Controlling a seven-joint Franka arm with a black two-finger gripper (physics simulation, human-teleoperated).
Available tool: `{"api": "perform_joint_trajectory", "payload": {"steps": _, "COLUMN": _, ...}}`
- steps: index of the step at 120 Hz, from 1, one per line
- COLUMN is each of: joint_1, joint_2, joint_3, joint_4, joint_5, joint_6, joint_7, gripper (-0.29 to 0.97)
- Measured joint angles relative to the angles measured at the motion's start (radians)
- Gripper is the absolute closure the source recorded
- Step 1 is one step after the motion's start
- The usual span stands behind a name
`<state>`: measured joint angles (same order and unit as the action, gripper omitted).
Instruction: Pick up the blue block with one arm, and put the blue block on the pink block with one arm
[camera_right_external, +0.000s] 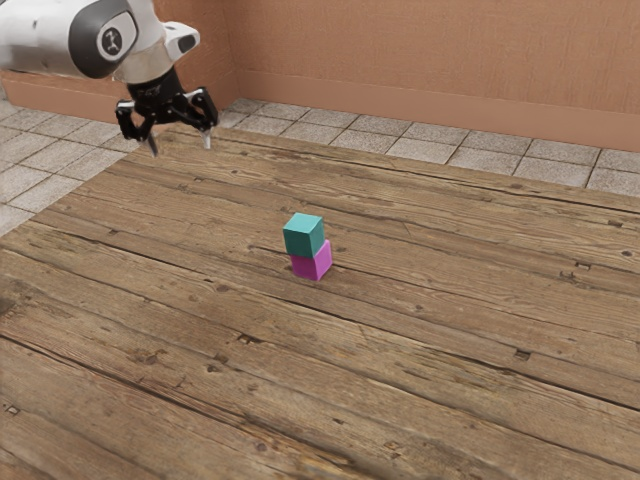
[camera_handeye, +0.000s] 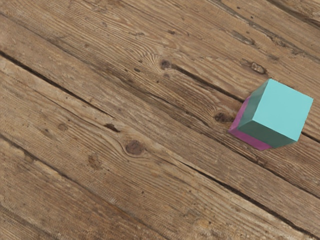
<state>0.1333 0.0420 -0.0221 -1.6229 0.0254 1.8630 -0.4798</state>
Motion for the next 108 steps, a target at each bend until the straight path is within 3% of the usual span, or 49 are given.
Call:
{"api": "perform_joint_trajectory", "payload": {"steps": 16, "joint_1": 0.01, "joint_2": -0.06, "joint_3": 0.001, "joint_4": -0.018, "joint_5": -0.008, "joint_6": -0.069, "joint_7": -0.122, "gripper": 0.0}}
{"api": "perform_joint_trajectory", "payload": {"steps": 45, "joint_1": -0.005, "joint_2": -0.074, "joint_3": 0.011, "joint_4": -0.088, "joint_5": -0.012, "joint_6": -0.115, "joint_7": -0.277, "gripper": 0.0}}
{"api": "perform_joint_trajectory", "payload": {"steps": 74, "joint_1": -0.061, "joint_2": -0.087, "joint_3": 0.028, "joint_4": -0.085, "joint_5": -0.013, "joint_6": -0.127, "joint_7": -0.281, "gripper": 0.0}}
{"api": "perform_joint_trajectory", "payload": {"steps": 108, "joint_1": -0.015, "joint_2": -0.101, "joint_3": 0.03, "joint_4": -0.095, "joint_5": -0.011, "joint_6": -0.131, "joint_7": -0.273, "gripper": 0.0}}
